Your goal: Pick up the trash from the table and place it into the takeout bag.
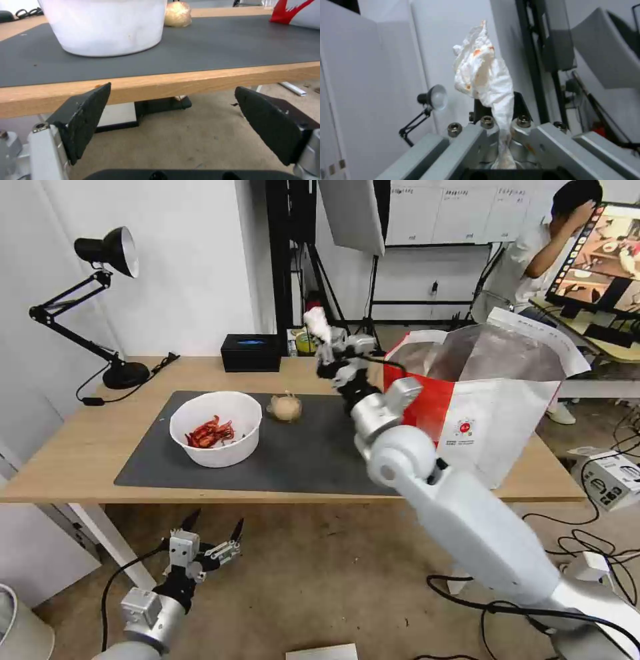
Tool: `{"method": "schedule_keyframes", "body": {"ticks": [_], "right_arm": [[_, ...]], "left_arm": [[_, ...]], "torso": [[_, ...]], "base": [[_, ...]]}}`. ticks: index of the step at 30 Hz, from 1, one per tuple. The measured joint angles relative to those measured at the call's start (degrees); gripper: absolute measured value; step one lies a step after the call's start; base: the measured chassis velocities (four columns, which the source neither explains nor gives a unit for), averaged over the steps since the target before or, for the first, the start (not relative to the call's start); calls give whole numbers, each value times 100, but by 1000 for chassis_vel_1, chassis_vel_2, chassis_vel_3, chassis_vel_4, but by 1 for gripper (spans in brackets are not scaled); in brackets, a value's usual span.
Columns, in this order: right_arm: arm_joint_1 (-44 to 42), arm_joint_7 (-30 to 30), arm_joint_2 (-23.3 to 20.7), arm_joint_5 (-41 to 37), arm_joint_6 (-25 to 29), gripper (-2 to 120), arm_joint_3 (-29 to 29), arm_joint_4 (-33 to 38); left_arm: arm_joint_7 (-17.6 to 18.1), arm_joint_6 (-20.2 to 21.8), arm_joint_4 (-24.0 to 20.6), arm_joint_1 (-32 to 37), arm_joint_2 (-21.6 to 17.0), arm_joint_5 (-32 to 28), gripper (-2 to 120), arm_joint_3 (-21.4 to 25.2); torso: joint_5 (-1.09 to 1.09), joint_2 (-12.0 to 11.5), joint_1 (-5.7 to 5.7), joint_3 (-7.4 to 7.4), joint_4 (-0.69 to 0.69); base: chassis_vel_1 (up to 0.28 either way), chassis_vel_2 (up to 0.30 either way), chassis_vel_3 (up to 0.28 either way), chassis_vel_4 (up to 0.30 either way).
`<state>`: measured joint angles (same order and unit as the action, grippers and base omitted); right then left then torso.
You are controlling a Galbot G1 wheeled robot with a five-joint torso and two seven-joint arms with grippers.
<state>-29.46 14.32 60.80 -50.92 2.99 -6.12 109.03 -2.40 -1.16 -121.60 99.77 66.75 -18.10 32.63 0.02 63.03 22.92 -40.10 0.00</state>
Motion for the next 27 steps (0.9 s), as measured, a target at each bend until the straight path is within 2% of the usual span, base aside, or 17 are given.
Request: {"method": "schedule_keyframes", "body": {"ticks": [6, 7, 10, 14, 20, 27], "right_arm": [[-150, 40, -668, -382, -121, 0, 685, 283], [-150, 40, -668, -382, -121, 0, 685, 283], [-211, 353, -1101, -504, -540, 0, 951, 403], [-321, 724, -1351, -572, -832, 0, 1134, 454], [-599, 882, -1598, -612, -941, 0, 1453, 456], [-838, 1089, -1672, -427, -1149, 3, 1626, 396]], "left_arm": [[7, 0, -18, -15, 19, 17, 100, -52], [7, 0, -18, -15, 19, 17, 100, -52], [9, 1, -18, -40, 55, 43, 100, -129], [12, 1, -18, -51, 69, 80, 100, -172], [12, 0, -36, -106, 66, 97, 100, -250], [16, 0, -78, -81, 67, 112, 100, -303]], "torso": [[0, 0, 0, 0, -1], [0, 0, 0, 0, -1], [-1, 0, 0, 0, -1], [0, 0, 0, 0, 0], [1, 0, 0, 0, -1], [-1, 0, 0, -1, 0]], "base": [[0, 0, 0, 0], [0, 0, 0, 0], [0, 0, 0, 0], [0, 0, 0, 0], [0, 0, 0, 0], [0, 0, 0, 0]]}}
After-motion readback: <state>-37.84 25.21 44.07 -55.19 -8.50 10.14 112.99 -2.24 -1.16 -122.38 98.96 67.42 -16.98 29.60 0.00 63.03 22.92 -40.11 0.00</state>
